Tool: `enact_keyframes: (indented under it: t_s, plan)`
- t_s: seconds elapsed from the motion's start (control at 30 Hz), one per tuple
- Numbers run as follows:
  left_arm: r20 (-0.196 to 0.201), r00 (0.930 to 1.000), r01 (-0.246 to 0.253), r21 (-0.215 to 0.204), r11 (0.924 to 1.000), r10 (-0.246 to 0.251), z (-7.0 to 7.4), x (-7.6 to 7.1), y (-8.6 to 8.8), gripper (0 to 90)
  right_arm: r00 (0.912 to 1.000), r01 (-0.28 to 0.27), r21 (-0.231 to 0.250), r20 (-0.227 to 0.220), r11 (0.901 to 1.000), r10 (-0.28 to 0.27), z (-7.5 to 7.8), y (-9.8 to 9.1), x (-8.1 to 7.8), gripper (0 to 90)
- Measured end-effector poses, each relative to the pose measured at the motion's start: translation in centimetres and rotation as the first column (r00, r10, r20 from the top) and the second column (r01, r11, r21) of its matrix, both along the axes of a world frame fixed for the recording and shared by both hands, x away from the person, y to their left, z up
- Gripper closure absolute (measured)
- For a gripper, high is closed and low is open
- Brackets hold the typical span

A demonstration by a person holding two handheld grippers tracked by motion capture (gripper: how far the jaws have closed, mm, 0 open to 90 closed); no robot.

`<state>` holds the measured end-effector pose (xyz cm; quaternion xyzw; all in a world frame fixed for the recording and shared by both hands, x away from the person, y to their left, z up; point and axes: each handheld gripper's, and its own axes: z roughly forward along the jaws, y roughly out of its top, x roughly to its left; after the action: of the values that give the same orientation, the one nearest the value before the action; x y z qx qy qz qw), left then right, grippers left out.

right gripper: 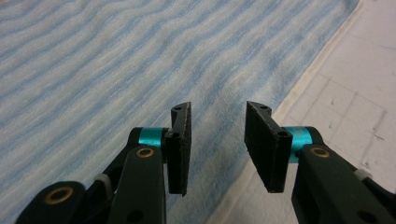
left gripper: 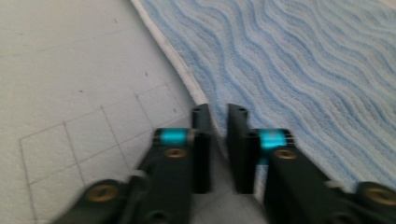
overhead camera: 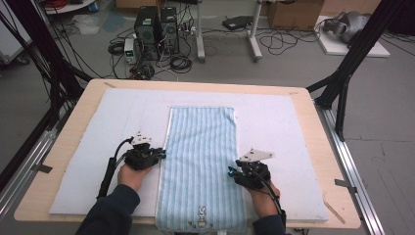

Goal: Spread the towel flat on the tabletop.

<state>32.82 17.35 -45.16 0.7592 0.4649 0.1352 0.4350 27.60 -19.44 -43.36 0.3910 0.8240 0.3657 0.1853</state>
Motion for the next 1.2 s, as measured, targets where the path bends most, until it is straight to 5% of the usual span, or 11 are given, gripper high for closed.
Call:
enact_keyframes:
  t_s: [0.07, 0.17, 0.47, 0.77, 0.9, 1.2]
  plan:
    - [-0.007, 1.0000, -0.007, 0.000, 1.0000, 0.007, 0.1, -0.3, 0.1, 49.9, 1.0000, 0.009, 0.011, 0.002, 0.9999, -0.009, 0.3, -0.3, -0.5, 61.7]
    - [-0.011, 0.9997, 0.020, -0.023, 0.9995, -0.020, 0.2, -1.3, 0.4, 45.0, 0.9996, 0.027, 0.013, 0.001, 0.9995, -0.027, 0.5, -0.8, -1.3, 63.6]
    - [-0.003, 0.9978, 0.065, -0.089, 0.9939, -0.066, 0.4, -5.3, 1.1, 46.9, 0.9982, 0.053, 0.022, -0.031, 0.9984, -0.052, -0.3, -1.6, -4.3, 64.7]
    - [-0.007, 0.9936, 0.112, -0.059, 0.9919, -0.113, -0.3, -8.9, 0.2, 58.3, 0.9974, 0.057, 0.026, -0.047, 0.9980, -0.056, -1.2, -1.5, -6.4, 72.6]
    - [-0.006, 0.9942, 0.107, -0.014, 0.9942, -0.107, -0.2, -9.7, 0.1, 86.1, 0.9973, 0.056, 0.060, -0.049, 0.9966, -0.053, -1.4, -1.7, -6.9, 86.0]
    - [-0.023, 0.9897, 0.141, -0.006, 0.9900, -0.141, 0.0, -10.3, 0.6, 88.1, 0.9982, 0.035, 0.038, -0.051, 0.9986, -0.033, -1.1, -1.8, -7.9, 87.0]
